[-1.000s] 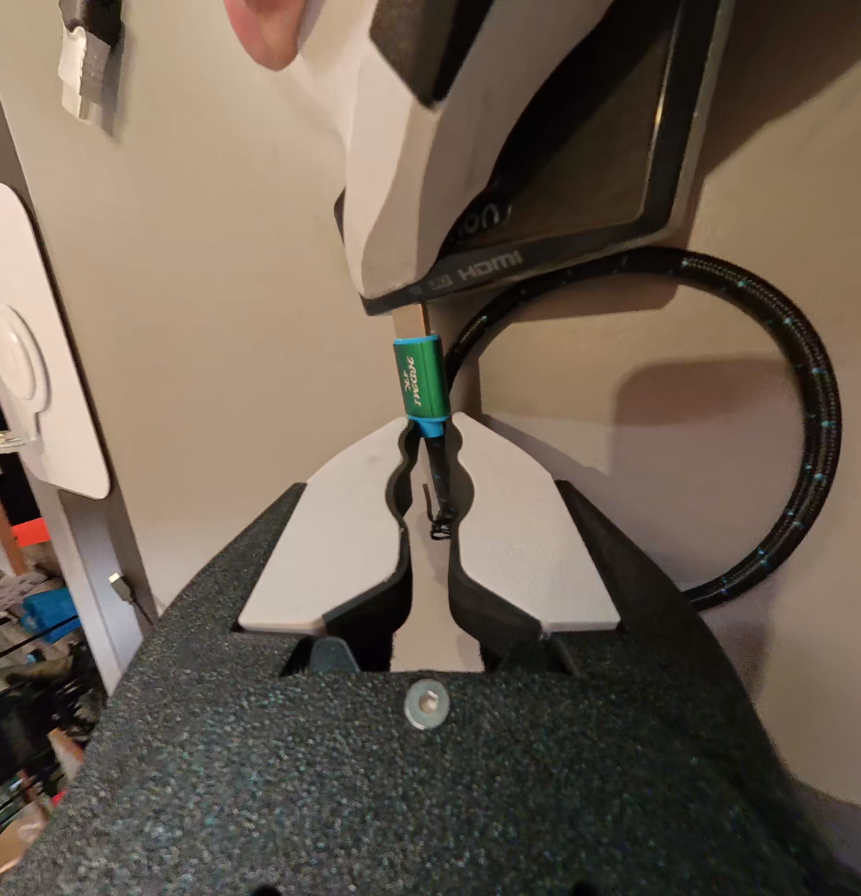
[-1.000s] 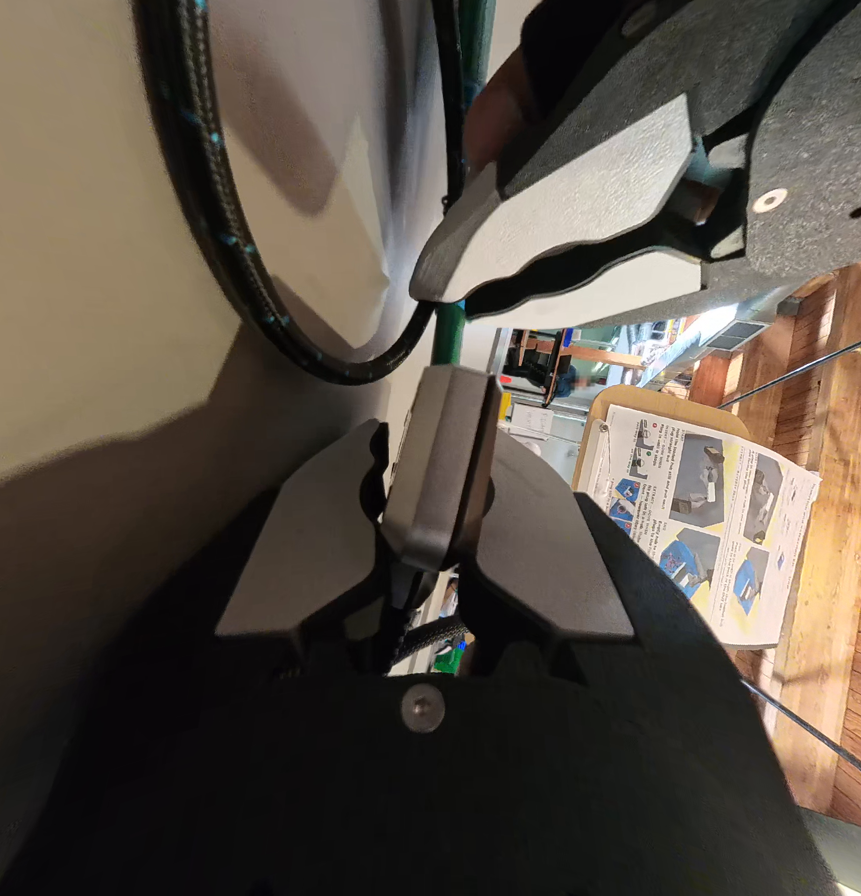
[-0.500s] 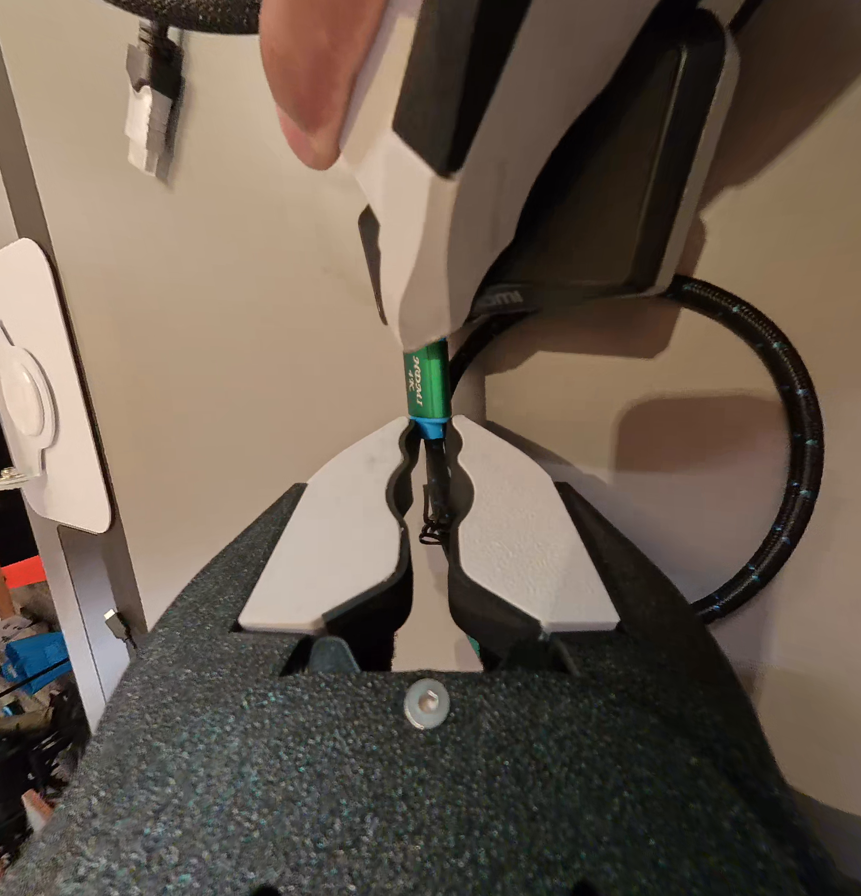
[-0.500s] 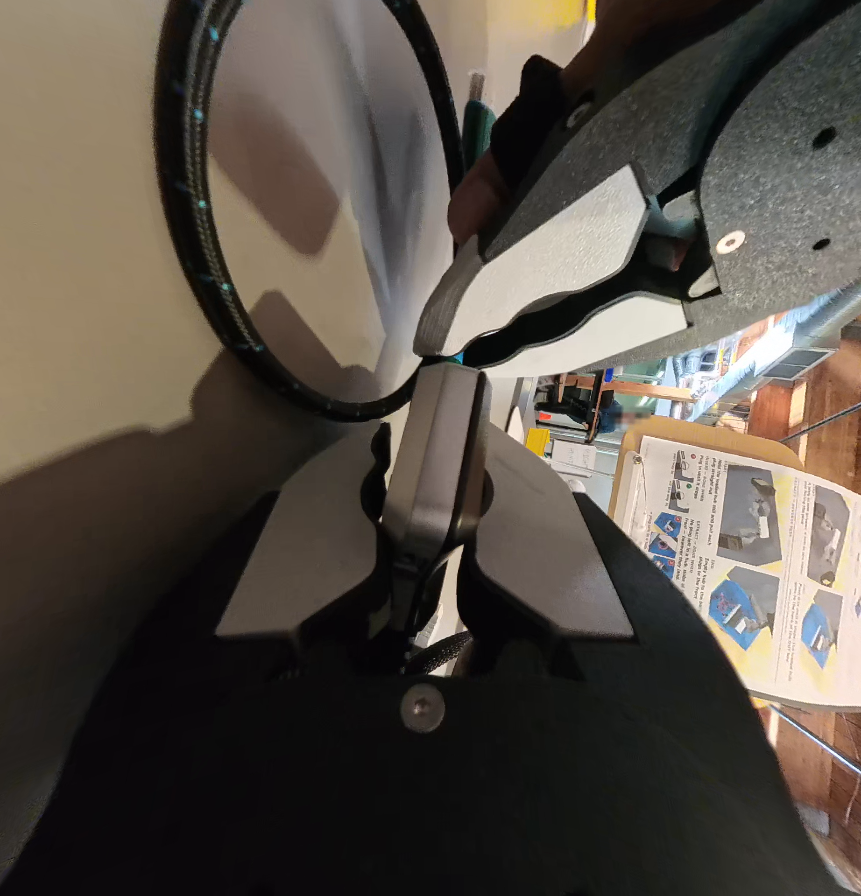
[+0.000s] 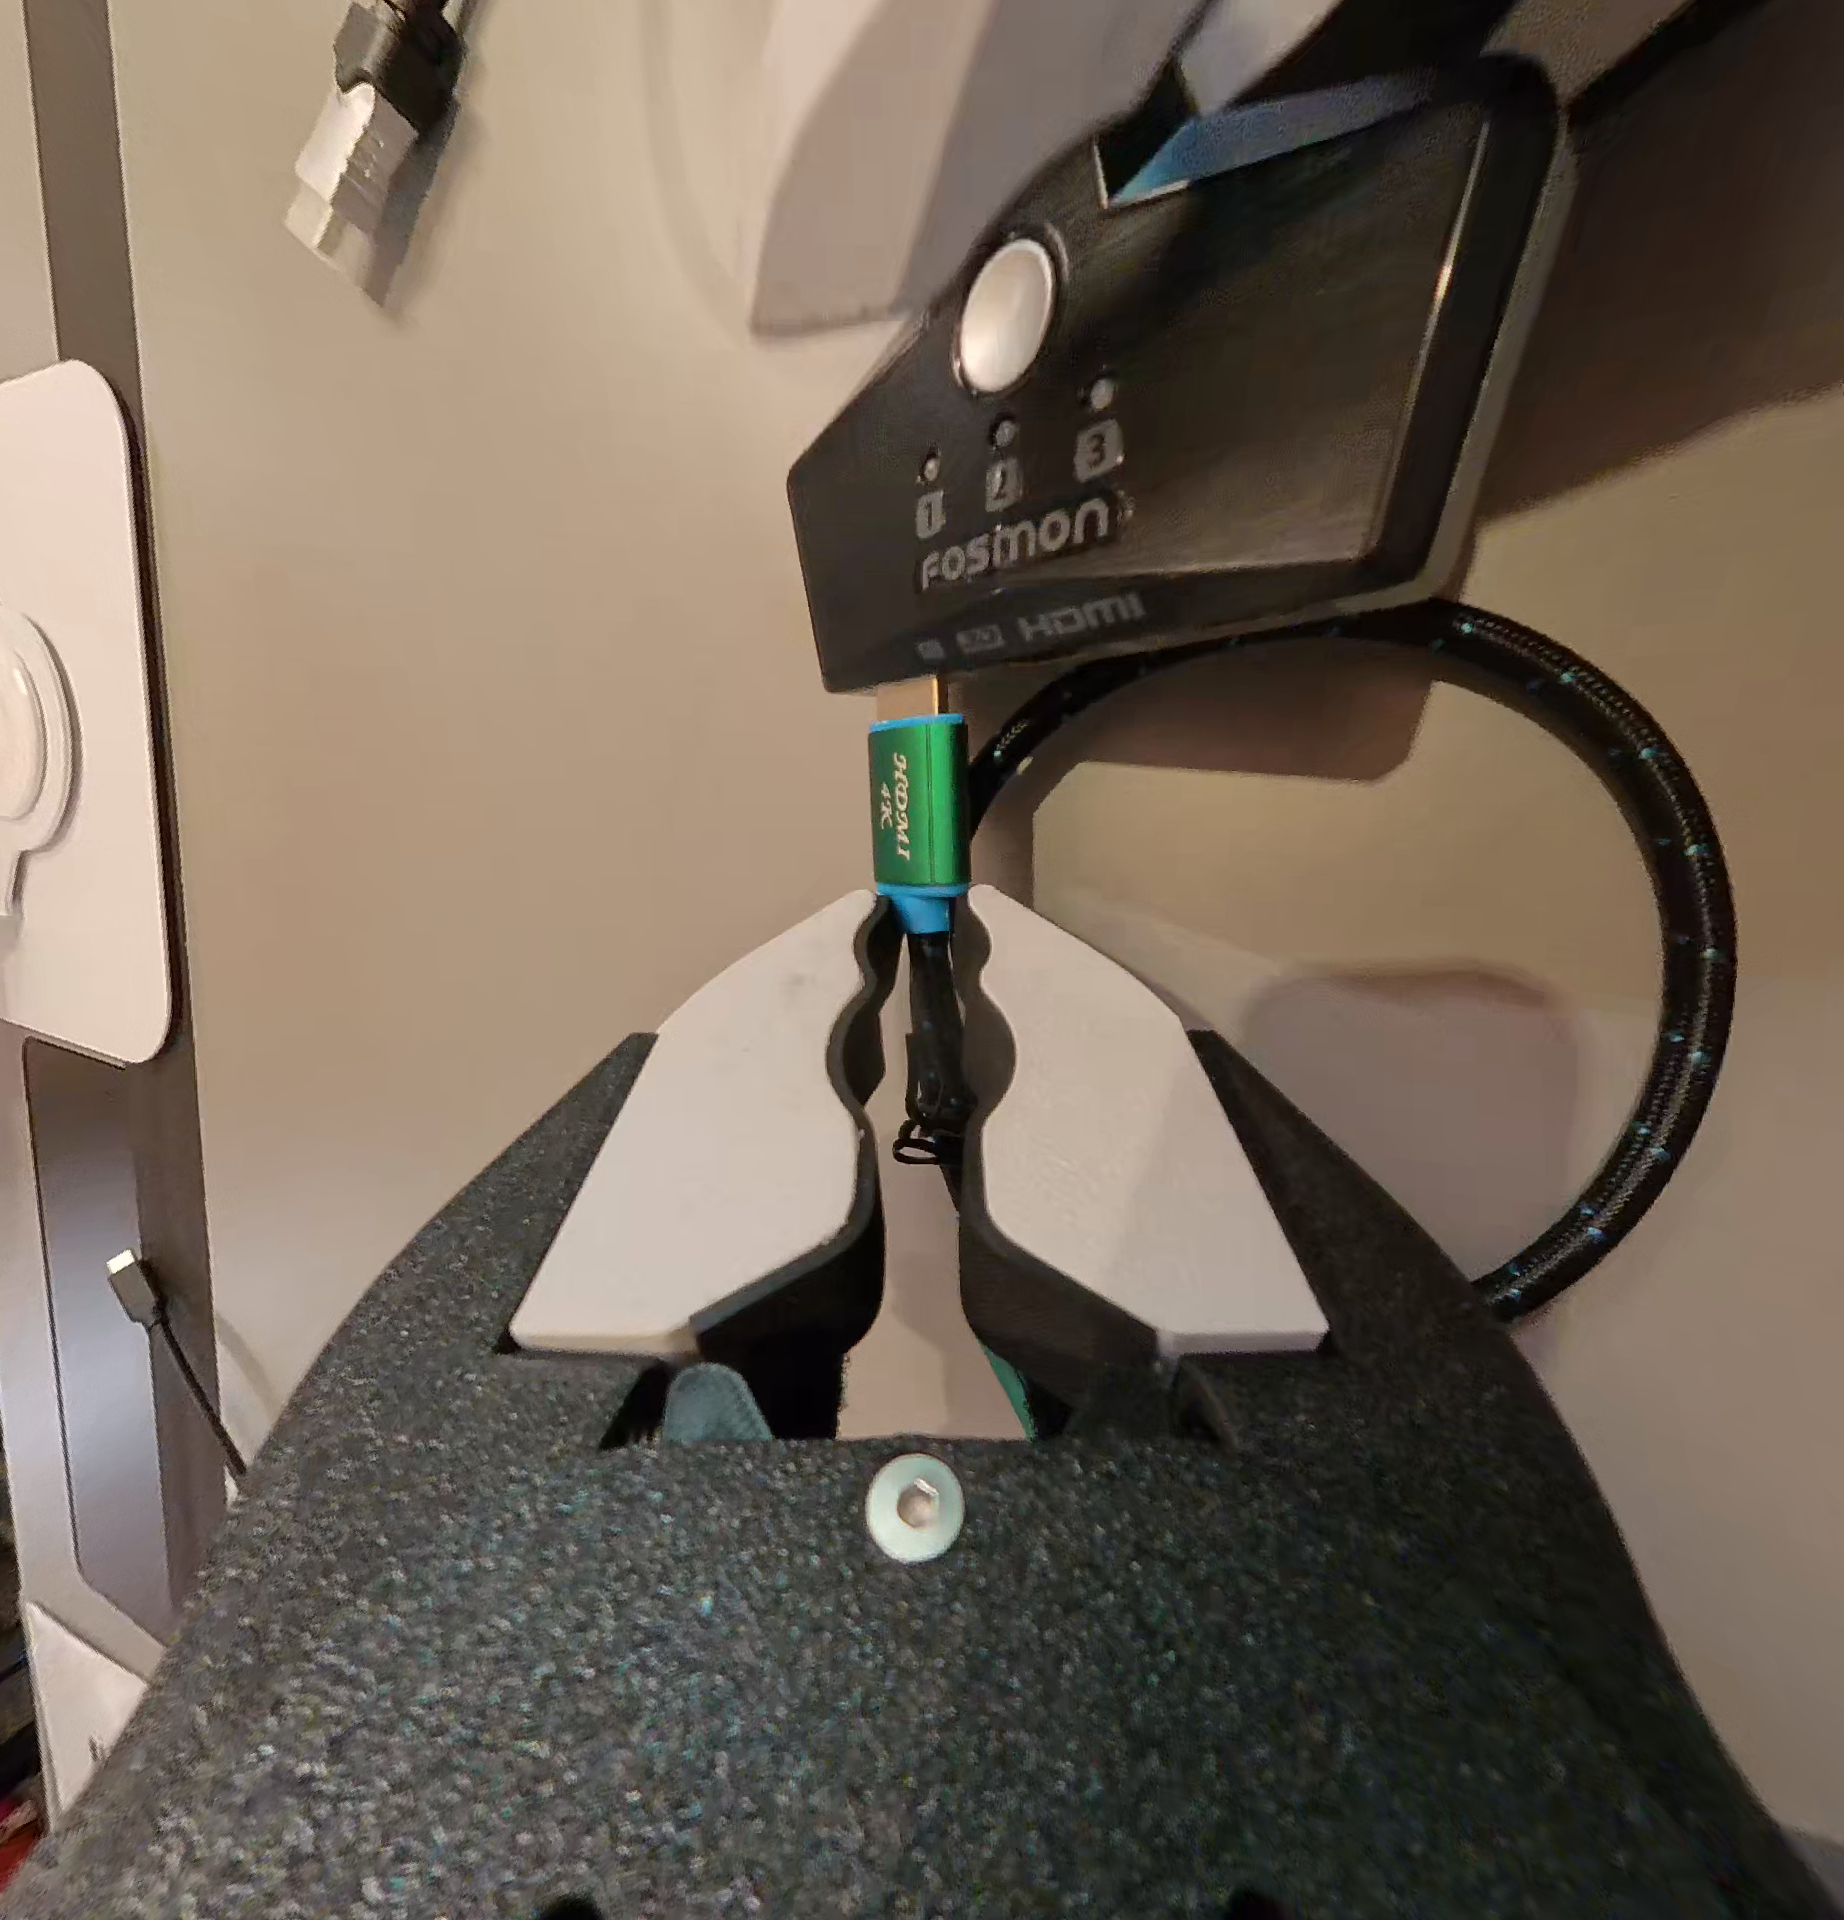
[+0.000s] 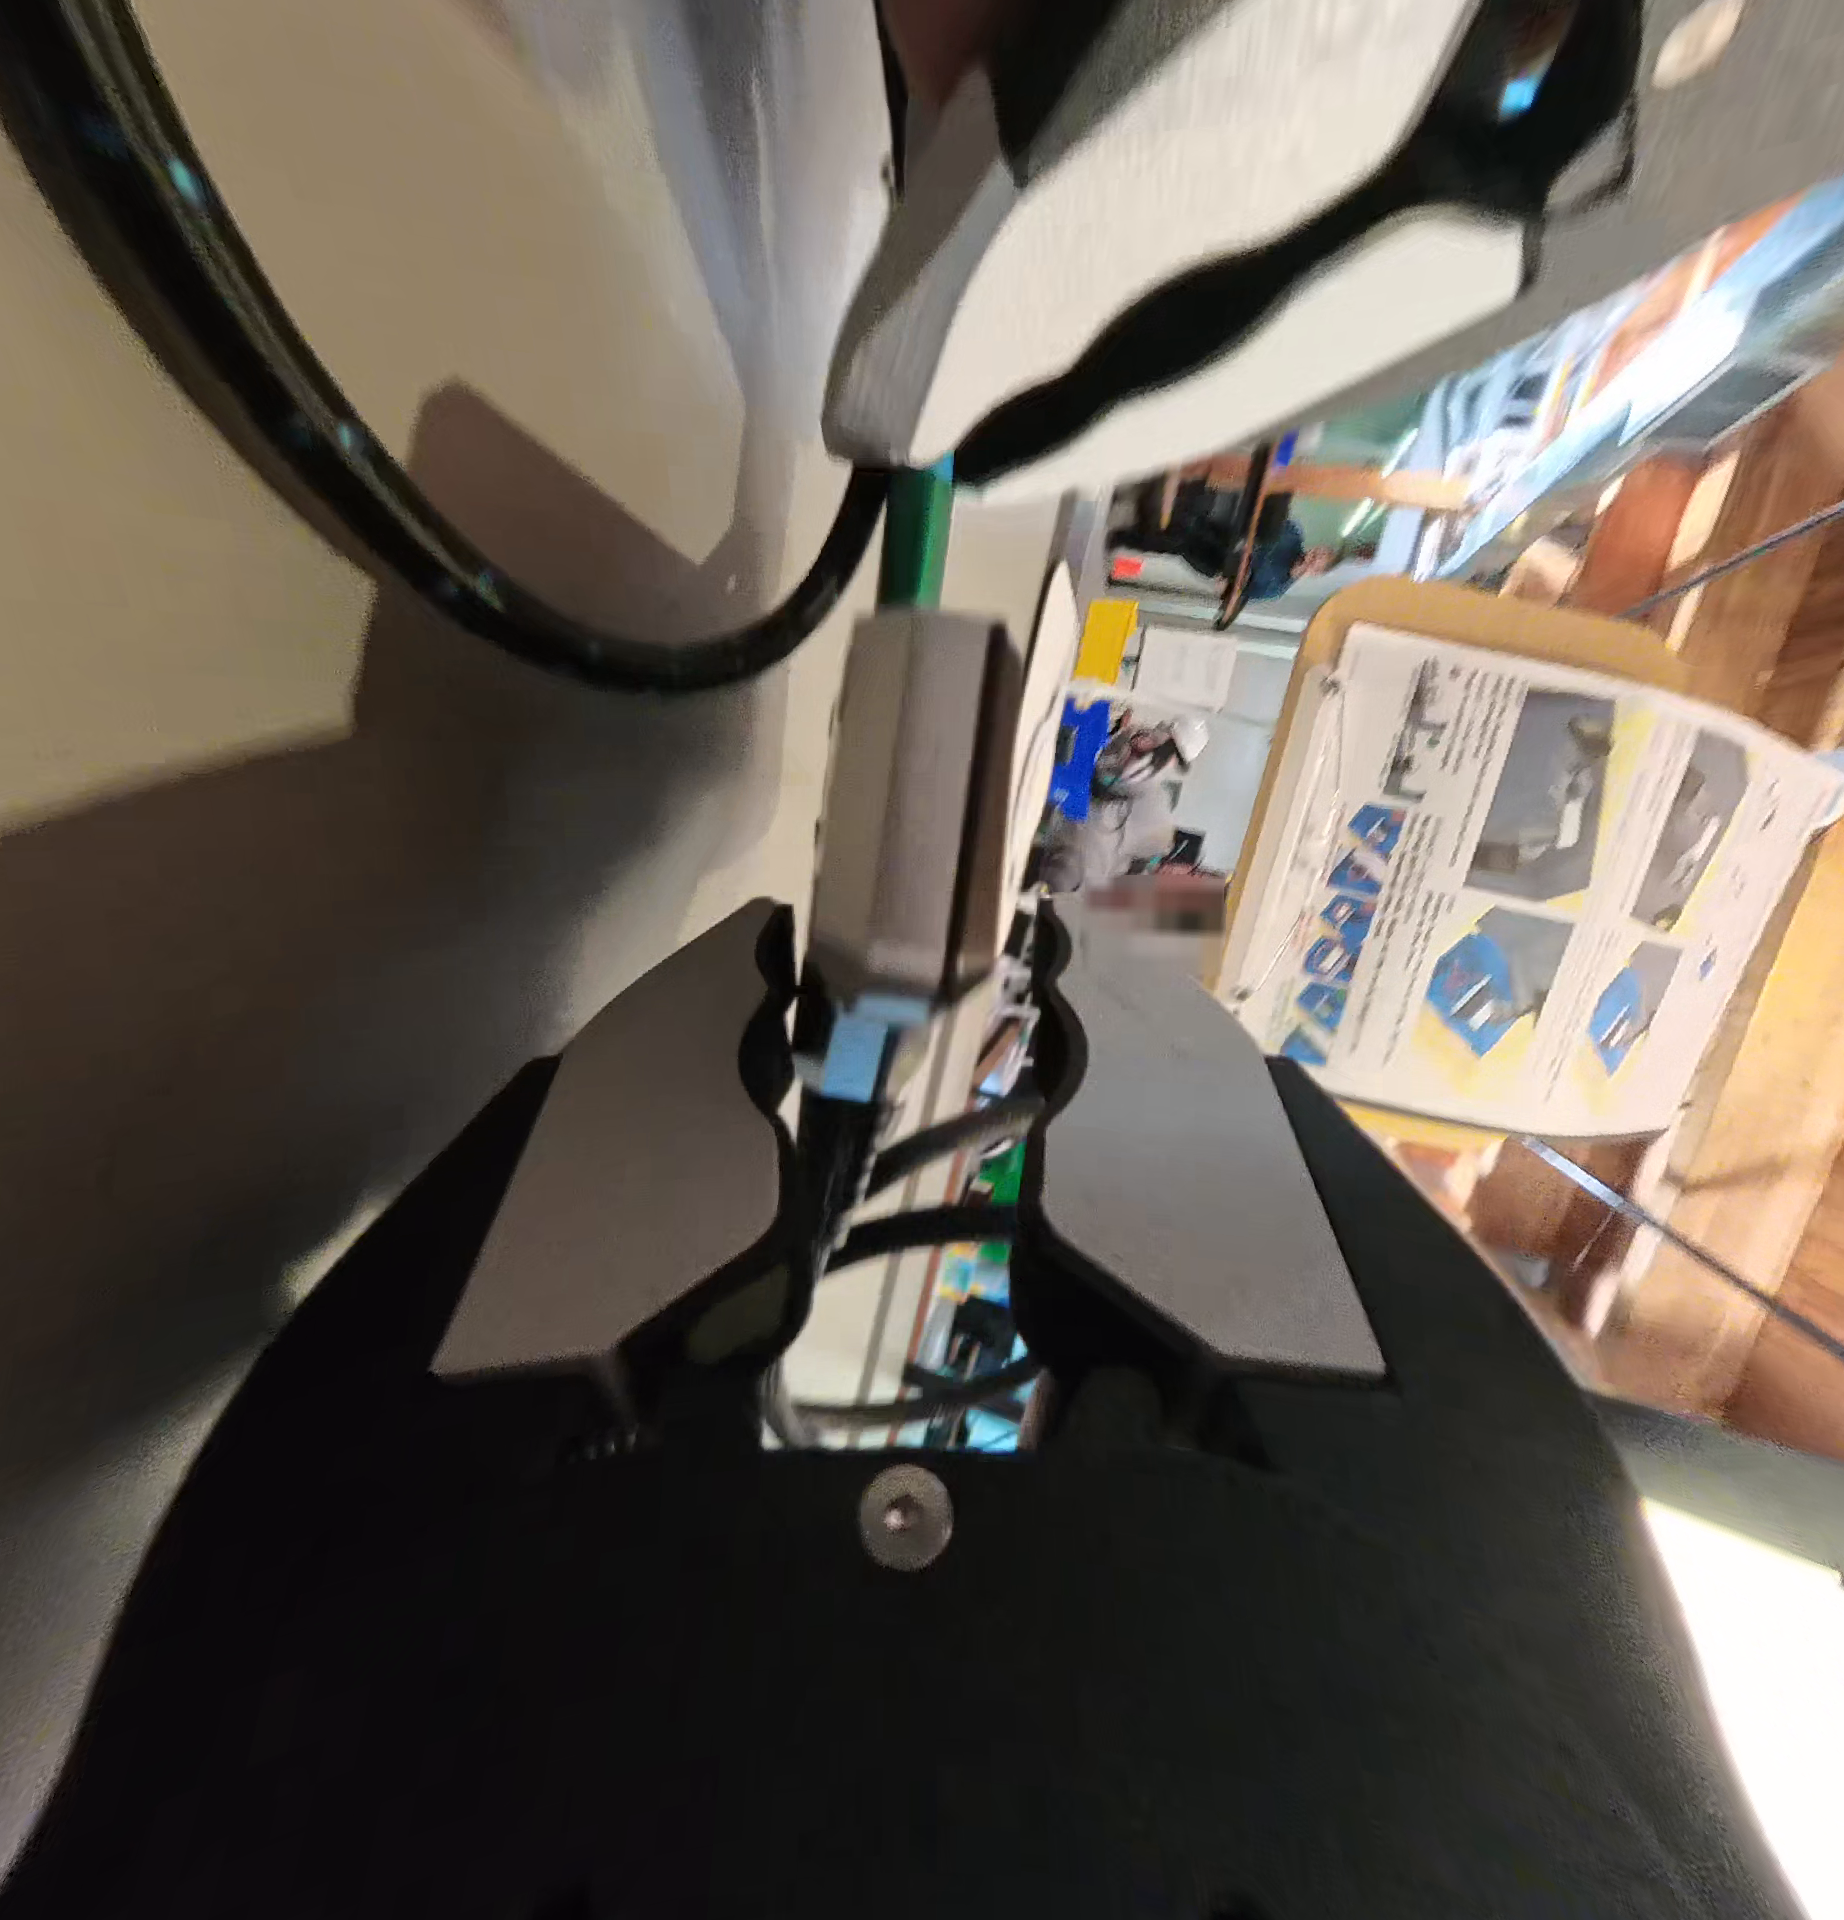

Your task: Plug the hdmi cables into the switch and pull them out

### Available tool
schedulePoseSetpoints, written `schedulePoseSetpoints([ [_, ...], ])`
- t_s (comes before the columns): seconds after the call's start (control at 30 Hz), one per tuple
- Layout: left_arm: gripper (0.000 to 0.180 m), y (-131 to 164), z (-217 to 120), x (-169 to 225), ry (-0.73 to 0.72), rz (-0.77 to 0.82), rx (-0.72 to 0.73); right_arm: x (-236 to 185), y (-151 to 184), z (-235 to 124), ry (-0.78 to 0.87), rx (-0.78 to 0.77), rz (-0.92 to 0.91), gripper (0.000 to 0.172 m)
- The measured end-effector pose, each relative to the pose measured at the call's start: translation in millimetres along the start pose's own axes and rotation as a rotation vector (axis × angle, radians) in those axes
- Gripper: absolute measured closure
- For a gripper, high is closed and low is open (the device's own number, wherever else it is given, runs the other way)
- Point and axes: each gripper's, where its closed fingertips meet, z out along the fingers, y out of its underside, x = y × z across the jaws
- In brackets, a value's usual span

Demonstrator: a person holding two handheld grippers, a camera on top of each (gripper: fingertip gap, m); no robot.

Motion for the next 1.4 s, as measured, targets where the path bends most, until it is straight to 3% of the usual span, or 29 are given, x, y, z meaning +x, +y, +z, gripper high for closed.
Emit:
schedulePoseSetpoints([
  [0.13,0.17,-3,1,1,0.022,-0.006,0.035,-6,16,4,-0.018,-0.085,0.001,0.128],
  [0.2,0.17,-3,1,3,0.016,0.027,0.031,-10,17,8,0.001,-0.085,-0.066,0.144],
  [0.23,0.17,-2,1,3,0.016,0.034,0.028,-11,17,10,0.014,-0.083,-0.088,0.144],
  [0.63,0.171,-5,8,11,0.035,0.074,0.013,-10,14,12,-0.001,0.053,-0.13,0.149],
  [1.13,0.171,-5,11,4,0.029,0.001,0.071,-7,3,12,0.015,0.143,-0.04,0.15],
  [1.23,0.17,-7,9,5,0.066,-0.045,0.102,-5,5,12,0.048,0.161,-0.041,0.15],
  [1.4,0.162,-16,-8,6,0.246,-0.251,0.286,8,5,8,0.16,0.174,-0.073,0.149],
])
